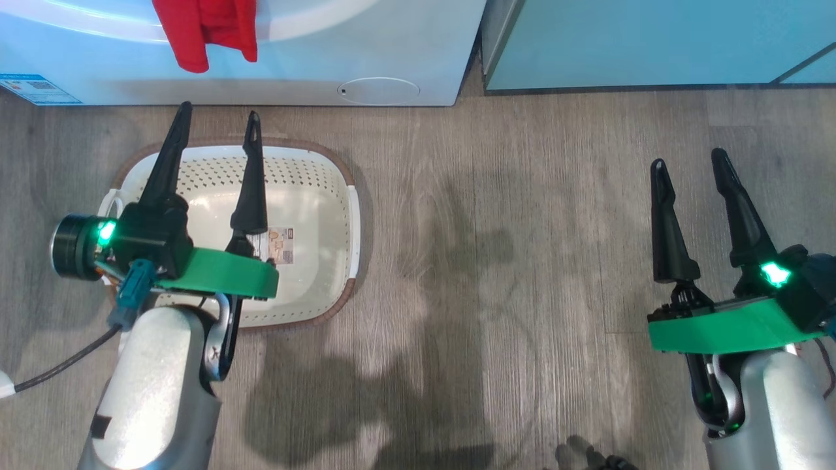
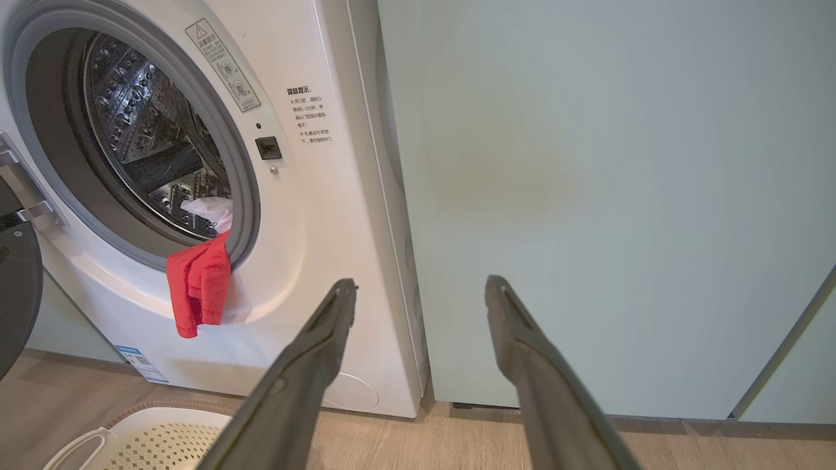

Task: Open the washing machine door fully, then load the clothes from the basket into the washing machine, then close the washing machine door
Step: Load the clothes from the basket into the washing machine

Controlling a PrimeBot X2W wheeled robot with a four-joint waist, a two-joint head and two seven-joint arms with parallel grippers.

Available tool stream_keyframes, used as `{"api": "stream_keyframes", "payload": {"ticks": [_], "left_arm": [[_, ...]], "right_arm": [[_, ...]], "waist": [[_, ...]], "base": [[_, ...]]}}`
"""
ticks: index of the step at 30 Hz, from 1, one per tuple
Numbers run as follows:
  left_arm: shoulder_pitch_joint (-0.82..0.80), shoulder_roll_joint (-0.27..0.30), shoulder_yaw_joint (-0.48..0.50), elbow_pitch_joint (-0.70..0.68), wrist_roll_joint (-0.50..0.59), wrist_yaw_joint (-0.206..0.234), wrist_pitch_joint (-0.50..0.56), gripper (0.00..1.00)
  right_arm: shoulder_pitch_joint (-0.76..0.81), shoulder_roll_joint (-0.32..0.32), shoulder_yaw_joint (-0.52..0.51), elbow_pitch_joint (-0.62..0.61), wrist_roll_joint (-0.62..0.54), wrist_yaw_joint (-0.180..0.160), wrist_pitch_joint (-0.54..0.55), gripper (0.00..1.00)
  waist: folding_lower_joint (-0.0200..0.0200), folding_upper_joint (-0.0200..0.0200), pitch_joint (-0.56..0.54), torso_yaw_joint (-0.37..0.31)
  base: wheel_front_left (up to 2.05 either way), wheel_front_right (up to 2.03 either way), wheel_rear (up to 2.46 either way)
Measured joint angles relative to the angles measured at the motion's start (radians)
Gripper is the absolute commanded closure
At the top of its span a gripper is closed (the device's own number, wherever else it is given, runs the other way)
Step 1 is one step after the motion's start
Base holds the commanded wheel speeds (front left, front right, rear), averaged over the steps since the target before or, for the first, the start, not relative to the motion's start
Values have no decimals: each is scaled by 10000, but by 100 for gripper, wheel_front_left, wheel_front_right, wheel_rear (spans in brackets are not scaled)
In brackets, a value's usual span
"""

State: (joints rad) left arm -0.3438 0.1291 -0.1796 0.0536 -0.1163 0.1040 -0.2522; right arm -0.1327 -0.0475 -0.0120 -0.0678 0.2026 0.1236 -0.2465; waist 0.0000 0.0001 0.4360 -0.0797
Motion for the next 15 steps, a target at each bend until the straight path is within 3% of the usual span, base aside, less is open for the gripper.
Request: {"api": "stream_keyframes", "payload": {"ticks": [15], "left_arm": [[-5, -167, 140, 897, 211, -226, 0, 0]], "right_arm": [[-13, 0, 56, 29, 13, 0, -4, 0]], "waist": [[0, 0, 196, -30]], "base": [[0, 0, 0]]}}
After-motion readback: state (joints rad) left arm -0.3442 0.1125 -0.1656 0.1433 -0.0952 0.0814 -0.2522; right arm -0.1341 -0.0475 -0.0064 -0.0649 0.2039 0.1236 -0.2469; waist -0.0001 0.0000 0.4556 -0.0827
